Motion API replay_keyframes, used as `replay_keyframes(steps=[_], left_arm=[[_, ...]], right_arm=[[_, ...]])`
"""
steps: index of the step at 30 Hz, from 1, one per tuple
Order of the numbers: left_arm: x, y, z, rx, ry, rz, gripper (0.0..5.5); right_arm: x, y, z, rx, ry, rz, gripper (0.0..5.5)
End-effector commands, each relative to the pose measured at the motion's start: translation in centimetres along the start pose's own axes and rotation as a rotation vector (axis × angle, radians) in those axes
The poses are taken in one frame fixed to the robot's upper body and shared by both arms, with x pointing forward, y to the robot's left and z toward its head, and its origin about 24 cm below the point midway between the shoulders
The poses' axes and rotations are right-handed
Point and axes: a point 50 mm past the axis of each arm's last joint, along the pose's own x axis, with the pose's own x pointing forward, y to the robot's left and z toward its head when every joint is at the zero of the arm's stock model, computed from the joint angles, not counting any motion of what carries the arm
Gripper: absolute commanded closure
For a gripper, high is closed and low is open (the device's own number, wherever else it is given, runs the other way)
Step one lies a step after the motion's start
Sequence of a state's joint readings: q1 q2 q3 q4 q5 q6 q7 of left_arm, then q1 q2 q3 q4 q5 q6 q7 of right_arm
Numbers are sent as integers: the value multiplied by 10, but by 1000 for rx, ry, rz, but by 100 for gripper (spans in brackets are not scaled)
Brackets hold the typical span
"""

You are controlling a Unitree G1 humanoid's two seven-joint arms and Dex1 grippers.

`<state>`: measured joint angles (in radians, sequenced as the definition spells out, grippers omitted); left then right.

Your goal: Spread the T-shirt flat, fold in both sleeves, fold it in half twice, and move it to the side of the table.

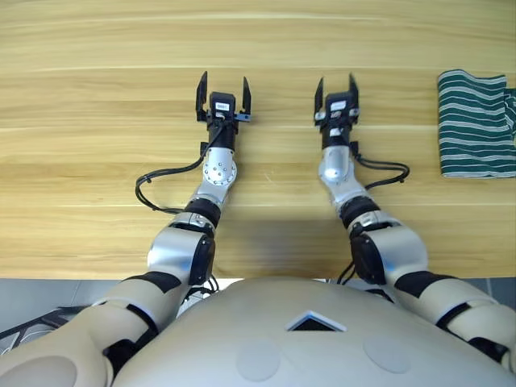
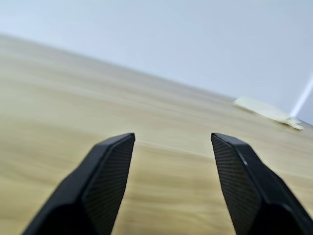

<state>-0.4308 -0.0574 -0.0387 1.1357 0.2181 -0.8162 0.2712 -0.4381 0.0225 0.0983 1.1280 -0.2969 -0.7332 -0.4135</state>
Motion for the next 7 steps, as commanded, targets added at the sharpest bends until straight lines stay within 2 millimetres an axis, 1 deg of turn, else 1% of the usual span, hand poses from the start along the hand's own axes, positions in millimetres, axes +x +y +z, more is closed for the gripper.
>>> replay_keyframes(steps=[1,3,5,7], left_arm=[[-39,-3,-33,-85,174,1,130],[-55,-3,-44,-100,225,-12,130],[-73,-4,-53,-115,270,-35,130],[-93,-14,-62,-121,333,-75,130]], right_arm=[[-41,16,-29,17,130,91,262],[-57,14,-38,28,160,96,262],[-71,17,-44,15,175,122,262],[-84,22,-51,-10,216,152,262]])
